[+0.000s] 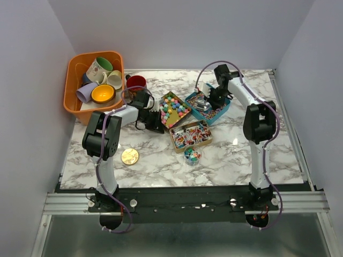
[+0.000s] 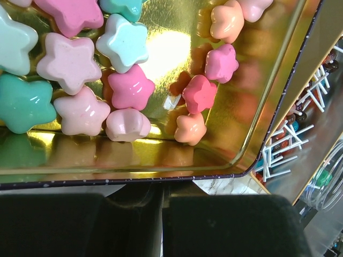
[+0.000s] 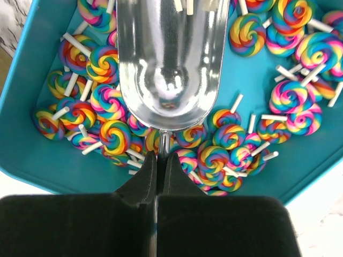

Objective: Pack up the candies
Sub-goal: Scoop the fake candies from the storage box.

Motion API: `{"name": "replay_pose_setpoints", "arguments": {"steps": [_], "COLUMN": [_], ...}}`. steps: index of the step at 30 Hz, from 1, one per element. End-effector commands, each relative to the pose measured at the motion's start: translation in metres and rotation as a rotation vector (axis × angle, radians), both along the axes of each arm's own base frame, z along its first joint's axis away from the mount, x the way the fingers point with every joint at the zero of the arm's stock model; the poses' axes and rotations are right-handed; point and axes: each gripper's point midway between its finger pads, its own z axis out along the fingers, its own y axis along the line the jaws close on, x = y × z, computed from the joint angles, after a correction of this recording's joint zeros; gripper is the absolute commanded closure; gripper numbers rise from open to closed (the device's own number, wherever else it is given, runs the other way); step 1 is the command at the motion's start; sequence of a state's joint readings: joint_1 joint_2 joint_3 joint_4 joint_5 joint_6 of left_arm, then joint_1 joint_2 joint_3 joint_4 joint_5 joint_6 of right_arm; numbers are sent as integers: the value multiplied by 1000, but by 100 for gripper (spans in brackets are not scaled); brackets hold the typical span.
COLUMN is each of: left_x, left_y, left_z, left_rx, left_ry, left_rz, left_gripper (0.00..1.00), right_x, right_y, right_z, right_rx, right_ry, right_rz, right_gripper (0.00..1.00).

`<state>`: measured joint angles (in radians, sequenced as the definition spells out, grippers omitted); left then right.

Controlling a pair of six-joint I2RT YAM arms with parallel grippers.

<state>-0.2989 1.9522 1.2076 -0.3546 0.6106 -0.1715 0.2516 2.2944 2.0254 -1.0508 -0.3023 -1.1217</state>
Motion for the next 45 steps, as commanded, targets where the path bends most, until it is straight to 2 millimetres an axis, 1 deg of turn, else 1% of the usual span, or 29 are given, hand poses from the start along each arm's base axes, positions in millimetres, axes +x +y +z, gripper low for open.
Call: {"name": "replay_pose_setpoints", "arguments": {"steps": [1, 2, 6, 10, 15, 18, 19, 20, 25, 29, 32, 33, 37, 45], "left_x": [2, 2, 3, 2, 1, -2, -3, -2, -7, -12, -17, -19, -24, -21], "left_y": [-17, -17, -17, -17, -16, -15, -14, -14, -13, -12, -11, -10, -4, 13], "left_z": [-4, -5, -5, -5, -4, -4, -5, -2, 1, 4, 6, 6, 7, 8], "left_rx": [-27, -27, -26, -26, -18, -15, -12, -12, -17, -25, -26, -26, -15, 48], "left_ry": [-37, -34, -37, -37, -42, -40, -38, -46, -41, -38, -26, -28, -11, -34], "left_rz": [-52, -54, -55, -57, -67, -72, -77, -80, -103, -128, -147, -158, -167, -184], "left_gripper": [86, 86, 86, 86, 86, 86, 86, 86, 85, 81, 77, 76, 73, 71], "right_x": [-70, -75, -79, -77, -77, -79, -79, -79, -71, -67, -65, -62, -56, -50], "right_y": [50, 51, 56, 66, 71, 65, 64, 58, 52, 50, 49, 49, 47, 37], "right_z": [-18, -21, -22, -13, -4, -7, -5, -7, 3, 10, 9, 11, 14, 24], "right_rx": [181, 184, 220, 287, 340, 342, 351, 351, 387, 413, 419, 424, 443, 444], "right_ry": [301, 323, 326, 316, 281, 292, 286, 289, 252, 219, 197, 182, 163, 127], "right_rz": [-32, -41, -39, -30, -6, -11, -13, -26, -49, -52, -50, -49, -55, -69], "right_gripper": [99, 99, 99, 99, 99, 99, 99, 99, 99, 99, 99, 99, 99, 99]}}
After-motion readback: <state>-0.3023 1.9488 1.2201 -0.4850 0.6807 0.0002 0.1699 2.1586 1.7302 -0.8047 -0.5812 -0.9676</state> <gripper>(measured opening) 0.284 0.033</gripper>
